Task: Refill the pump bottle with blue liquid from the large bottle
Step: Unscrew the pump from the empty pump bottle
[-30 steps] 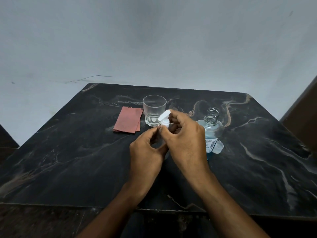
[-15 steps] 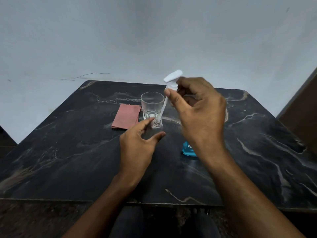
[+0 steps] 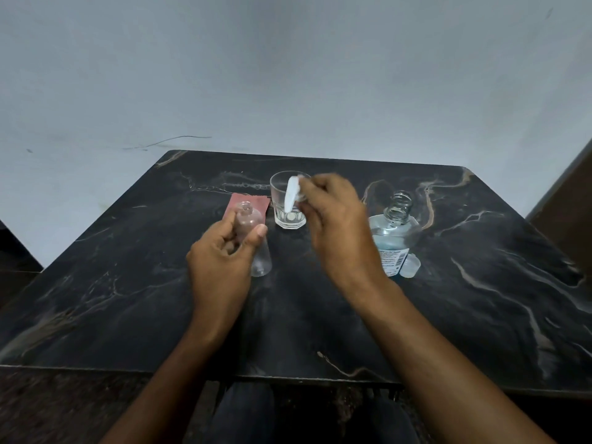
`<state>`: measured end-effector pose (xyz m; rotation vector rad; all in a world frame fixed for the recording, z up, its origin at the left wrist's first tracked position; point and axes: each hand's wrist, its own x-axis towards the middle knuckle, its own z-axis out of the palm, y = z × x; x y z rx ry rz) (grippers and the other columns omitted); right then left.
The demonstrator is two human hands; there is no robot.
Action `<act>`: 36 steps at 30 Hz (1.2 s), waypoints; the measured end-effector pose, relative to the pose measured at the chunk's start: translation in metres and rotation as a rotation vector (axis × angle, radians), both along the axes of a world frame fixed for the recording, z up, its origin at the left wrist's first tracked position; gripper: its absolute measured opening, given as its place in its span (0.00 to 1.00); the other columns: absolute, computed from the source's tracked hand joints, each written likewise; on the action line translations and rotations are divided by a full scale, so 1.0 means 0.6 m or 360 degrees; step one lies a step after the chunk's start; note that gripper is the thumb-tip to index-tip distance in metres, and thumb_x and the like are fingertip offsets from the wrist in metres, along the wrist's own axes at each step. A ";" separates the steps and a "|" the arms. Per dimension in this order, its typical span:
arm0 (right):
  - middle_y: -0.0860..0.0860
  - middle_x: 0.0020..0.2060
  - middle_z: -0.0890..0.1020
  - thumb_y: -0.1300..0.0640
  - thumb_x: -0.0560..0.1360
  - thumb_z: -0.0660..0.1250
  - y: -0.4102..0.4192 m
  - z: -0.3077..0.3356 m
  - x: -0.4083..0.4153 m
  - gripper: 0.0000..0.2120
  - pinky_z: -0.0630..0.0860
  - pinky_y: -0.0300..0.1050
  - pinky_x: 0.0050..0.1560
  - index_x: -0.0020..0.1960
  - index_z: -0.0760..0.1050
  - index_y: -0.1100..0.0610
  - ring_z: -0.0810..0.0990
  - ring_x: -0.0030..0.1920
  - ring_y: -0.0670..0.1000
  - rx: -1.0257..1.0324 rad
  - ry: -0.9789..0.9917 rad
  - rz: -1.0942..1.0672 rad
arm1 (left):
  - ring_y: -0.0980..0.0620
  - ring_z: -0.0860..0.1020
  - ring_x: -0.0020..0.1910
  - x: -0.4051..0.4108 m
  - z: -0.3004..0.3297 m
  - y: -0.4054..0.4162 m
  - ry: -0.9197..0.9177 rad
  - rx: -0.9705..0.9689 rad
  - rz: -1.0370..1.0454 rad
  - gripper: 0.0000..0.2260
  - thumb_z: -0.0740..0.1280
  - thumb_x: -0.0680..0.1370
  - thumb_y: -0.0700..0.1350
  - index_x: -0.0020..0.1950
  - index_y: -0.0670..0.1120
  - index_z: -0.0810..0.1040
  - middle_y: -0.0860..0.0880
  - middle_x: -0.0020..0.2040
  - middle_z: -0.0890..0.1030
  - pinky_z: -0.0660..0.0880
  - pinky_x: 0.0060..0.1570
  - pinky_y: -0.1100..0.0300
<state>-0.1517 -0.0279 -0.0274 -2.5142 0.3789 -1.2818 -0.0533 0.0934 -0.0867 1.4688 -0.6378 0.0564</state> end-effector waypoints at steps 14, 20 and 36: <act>0.54 0.54 0.76 0.67 0.75 0.65 0.004 -0.076 0.022 0.13 0.76 0.50 0.56 0.58 0.77 0.58 0.71 0.59 0.55 -0.0319 0.1044 -0.0051 | 0.57 0.82 0.62 -0.009 -0.008 -0.004 -0.0073 0.0038 -0.0038 0.23 0.72 0.74 0.56 0.69 0.63 0.76 0.59 0.60 0.84 0.78 0.65 0.47; 0.53 0.52 0.78 0.65 0.77 0.64 -0.002 -0.085 0.019 0.11 0.76 0.50 0.55 0.57 0.77 0.58 0.71 0.58 0.54 -0.0248 0.1071 0.0021 | 0.59 0.82 0.61 -0.015 -0.005 -0.005 -0.0091 0.0029 -0.0025 0.23 0.74 0.74 0.52 0.67 0.67 0.76 0.59 0.60 0.84 0.78 0.65 0.50; 0.47 0.49 0.81 0.53 0.73 0.76 -0.047 0.071 -0.167 0.14 0.72 0.29 0.43 0.57 0.81 0.52 0.76 0.43 0.39 0.0068 -0.0222 -0.0217 | 0.59 0.83 0.60 -0.039 -0.005 -0.045 -0.0076 0.0039 -0.0351 0.21 0.74 0.77 0.48 0.69 0.57 0.78 0.56 0.62 0.85 0.80 0.60 0.60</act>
